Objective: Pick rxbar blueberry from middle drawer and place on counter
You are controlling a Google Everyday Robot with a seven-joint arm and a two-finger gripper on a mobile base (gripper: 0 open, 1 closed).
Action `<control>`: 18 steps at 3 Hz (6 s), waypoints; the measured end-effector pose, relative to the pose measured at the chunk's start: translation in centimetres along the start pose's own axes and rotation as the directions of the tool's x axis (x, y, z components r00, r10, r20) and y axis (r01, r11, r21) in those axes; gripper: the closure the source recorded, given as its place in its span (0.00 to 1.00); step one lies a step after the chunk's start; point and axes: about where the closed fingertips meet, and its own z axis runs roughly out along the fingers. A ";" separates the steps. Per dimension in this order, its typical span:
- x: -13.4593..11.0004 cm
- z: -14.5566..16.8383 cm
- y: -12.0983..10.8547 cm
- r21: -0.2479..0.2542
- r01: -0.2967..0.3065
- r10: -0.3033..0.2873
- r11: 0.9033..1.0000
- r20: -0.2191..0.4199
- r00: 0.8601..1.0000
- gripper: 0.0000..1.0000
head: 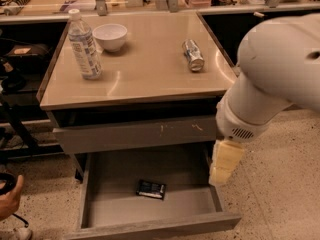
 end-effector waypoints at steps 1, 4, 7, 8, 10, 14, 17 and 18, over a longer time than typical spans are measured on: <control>-2.0 6.0 1.9 -0.028 0.039 -0.039 0.999 -0.018 0.999 0.00; -4.3 12.3 3.0 -0.076 0.027 -0.022 0.997 0.066 0.998 0.00; -6.3 19.4 2.7 -0.151 -0.009 0.023 0.988 0.093 0.995 0.00; -6.5 21.0 3.7 -0.188 -0.007 0.029 0.982 0.115 0.993 0.00; -8.6 29.7 6.3 -0.274 -0.083 0.135 0.958 0.174 0.975 0.00; -10.4 39.9 4.0 -0.291 -0.151 0.223 0.945 0.232 0.947 0.00; -9.8 42.1 2.8 -0.294 -0.119 0.212 0.948 0.309 0.927 0.00; -9.7 48.8 3.6 -0.288 -0.083 0.167 0.954 0.280 0.945 0.00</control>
Offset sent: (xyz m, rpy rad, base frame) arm 0.0003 0.0272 -0.0478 -0.0165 0.0235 0.0355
